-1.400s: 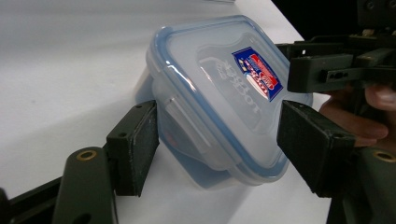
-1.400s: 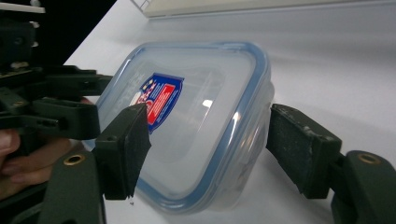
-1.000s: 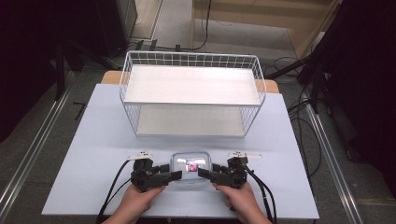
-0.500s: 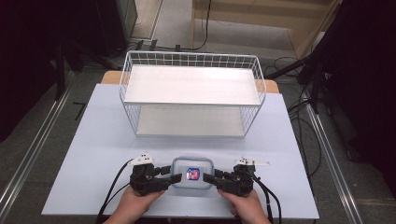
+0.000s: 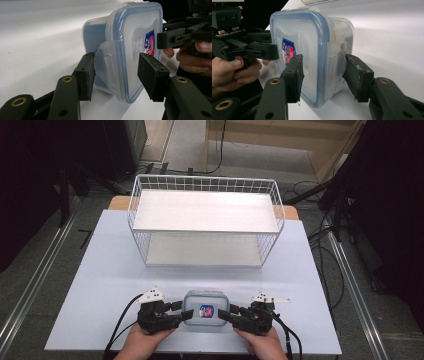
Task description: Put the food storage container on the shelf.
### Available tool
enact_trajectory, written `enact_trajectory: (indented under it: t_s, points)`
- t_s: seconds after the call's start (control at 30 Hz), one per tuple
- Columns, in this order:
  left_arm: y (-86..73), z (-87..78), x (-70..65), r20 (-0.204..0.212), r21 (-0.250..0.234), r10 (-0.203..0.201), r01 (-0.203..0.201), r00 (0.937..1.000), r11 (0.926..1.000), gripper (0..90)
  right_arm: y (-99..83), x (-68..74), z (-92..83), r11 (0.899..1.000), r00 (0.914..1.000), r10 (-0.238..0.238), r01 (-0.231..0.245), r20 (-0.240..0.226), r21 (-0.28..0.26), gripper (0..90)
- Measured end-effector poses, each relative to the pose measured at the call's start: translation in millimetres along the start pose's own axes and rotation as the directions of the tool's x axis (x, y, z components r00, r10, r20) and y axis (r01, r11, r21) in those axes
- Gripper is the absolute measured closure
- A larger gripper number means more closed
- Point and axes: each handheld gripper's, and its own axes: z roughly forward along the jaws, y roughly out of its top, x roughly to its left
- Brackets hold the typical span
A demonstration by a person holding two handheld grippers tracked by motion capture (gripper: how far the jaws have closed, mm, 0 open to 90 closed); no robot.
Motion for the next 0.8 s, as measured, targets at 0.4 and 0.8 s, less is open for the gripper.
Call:
enact_trajectory:
  t_s: [0.4,0.8]
  points:
    - [-0.5,0.0,-0.2,0.002,-0.01,-0.015,0.015,0.9999,0.9998,49.9,0.2,1.9,-0.8,1.0,0.9999,-0.014,0.014,0.007,0.004,51.6]
    - [1.0,-4.0,-4.0,-0.025,-0.059,0.049,-0.05,0.9985,0.997,49.7,3.5,10.9,-2.8,0.993,0.993,-0.111,0.112,0.041,-0.027,51.6]
